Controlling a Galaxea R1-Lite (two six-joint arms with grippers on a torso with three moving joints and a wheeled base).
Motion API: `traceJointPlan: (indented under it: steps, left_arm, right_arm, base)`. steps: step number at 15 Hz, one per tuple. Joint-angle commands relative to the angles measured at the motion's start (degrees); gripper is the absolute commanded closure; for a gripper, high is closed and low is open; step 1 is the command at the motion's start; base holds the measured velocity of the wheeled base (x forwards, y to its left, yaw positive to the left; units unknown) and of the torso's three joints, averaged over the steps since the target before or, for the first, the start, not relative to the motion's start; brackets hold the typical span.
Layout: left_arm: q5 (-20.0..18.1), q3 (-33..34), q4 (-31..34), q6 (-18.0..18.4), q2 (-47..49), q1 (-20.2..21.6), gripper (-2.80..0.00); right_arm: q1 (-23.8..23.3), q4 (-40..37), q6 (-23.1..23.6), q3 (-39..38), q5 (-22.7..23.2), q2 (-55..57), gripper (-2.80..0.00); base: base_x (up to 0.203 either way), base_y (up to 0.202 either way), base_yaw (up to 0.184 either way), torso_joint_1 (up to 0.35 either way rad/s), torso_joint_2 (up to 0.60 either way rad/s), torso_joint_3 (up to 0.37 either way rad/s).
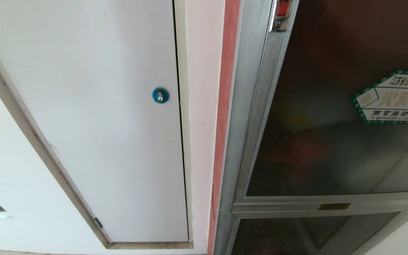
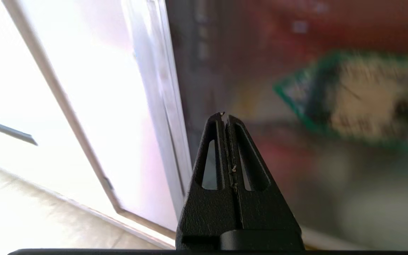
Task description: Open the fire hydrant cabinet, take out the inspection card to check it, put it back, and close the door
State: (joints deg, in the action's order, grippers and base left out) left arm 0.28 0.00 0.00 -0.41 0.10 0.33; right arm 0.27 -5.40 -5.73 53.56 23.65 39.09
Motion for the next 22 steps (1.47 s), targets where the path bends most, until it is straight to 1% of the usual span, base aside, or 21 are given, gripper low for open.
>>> traceJointPlan:
  steps: [1,3,5,6,8,14,16,19,22]
  left_arm:
    - [0.1,0.0,0.0,0.0,0.0,0.0,0.00]
    - [0.1,0.1,0.0,0.0,0.1,0.0,0.00]
    - [0.1,0.1,0.0,0.0,0.1,0.0,0.00]
    - [0.1,0.1,0.0,0.0,0.0,0.0,0.00]
    - [0.1,0.1,0.0,0.0,0.0,0.0,0.00]
    - [0.1,0.1,0.0,0.0,0.0,0.0,0.00]
    - [0.1,0.0,0.0,0.0,0.0,0.0,0.00]
    - [0.1,0.1,0.0,0.0,0.0,0.0,0.00]
    - [0.1,0.0,0.0,0.0,0.1,0.0,0.00]
  right_arm:
    - [0.8,-0.1,-0.2,7.2,2.3,9.7,0.00]
    - [2.9,0.0,-0.3,12.9,5.9,15.4,0.00]
    - [6.4,-0.3,-0.3,19.6,7.3,21.0,0.00]
    - [8.5,-0.4,-0.4,22.6,7.5,23.8,0.00]
    - [12.2,-0.5,-0.4,26.3,7.7,28.3,0.00]
    - [18.4,-0.8,-0.6,39.2,7.4,40.6,0.00]
    - [20.8,-0.9,-2.2,43.6,7.3,43.4,0.00]
    - [24.2,-0.8,-2.7,45.7,7.2,45.8,0.00]
    - [26.2,-0.5,-2.6,45.9,6.4,46.8,0.00]
  base:
    - [0.000,0.000,0.000,0.000,0.00,0.000]
    - [0.000,0.000,0.000,0.000,0.00,0.000]
    - [0.000,0.000,0.000,0.000,0.00,0.000]
    - [0.000,0.000,0.000,0.000,0.00,0.000]
    - [0.000,0.000,0.000,0.000,0.00,0.000]
    - [0.000,0.000,0.000,0.000,0.00,0.000]
    - [0.000,0.000,0.000,0.000,0.00,0.000]
    - [0.000,0.000,0.000,0.000,0.00,0.000]
    - [0.000,0.000,0.000,0.000,0.00,0.000]
